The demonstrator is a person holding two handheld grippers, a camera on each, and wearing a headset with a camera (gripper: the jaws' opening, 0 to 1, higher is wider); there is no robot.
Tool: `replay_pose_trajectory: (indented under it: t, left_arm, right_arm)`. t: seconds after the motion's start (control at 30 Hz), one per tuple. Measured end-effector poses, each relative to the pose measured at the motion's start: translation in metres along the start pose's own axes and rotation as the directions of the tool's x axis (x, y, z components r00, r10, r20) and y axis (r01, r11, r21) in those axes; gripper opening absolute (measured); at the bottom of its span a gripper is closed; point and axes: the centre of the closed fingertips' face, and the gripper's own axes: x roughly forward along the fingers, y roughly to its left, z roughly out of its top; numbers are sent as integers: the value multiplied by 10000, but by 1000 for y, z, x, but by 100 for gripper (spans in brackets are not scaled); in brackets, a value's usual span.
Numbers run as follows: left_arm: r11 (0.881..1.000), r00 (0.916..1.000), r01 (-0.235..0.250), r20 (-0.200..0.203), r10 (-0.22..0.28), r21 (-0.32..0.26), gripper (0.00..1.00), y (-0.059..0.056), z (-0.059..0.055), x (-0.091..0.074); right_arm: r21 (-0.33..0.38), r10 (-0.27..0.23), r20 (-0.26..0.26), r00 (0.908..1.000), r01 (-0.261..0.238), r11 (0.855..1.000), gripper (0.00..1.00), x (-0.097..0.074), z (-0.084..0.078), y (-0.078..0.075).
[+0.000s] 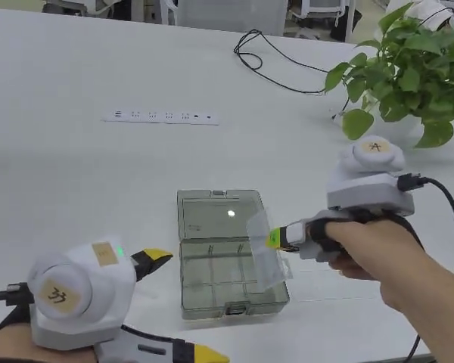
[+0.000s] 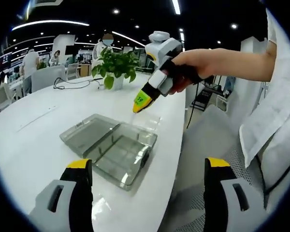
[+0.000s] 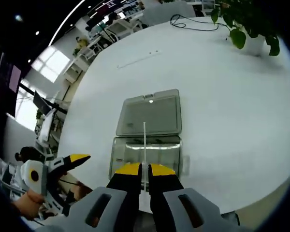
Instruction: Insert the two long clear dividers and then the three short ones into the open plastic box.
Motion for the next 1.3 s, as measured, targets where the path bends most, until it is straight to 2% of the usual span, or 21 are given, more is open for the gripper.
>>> replay_pose_trajectory:
  t: [0.13,0.17,0.4,0.47,0.77,1.3]
  left_arm:
    - [9999,9999,129,-19,-129,32,99,0,-2,1]
    - [9999,9999,162,5,-162,16,99,-1,-1,1]
    - [9996,9995,285,109,-284,-90,98,0,-2,1]
    - [9995,9995,293,147,-291,-118,98,0,-2,1]
    - [9990,9991,365,245,-359,-258,98,1,-2,2]
    - [9983,9988,354,344,-339,-456,97,1,-2,1]
  right_arm:
    - [133,-173,-353,9992,178,9998,7,6,-6,0]
    - [158,-261,-455,9986,268,9995,7,11,-8,-8]
    - [387,-455,-697,9965,483,9981,7,18,-10,-13]
    - [381,-496,-761,9959,526,9979,7,19,-13,-9]
    - [312,-779,-909,9928,811,9962,7,30,-12,-18]
    - [368,-919,-849,9921,953,9948,7,38,-15,-19]
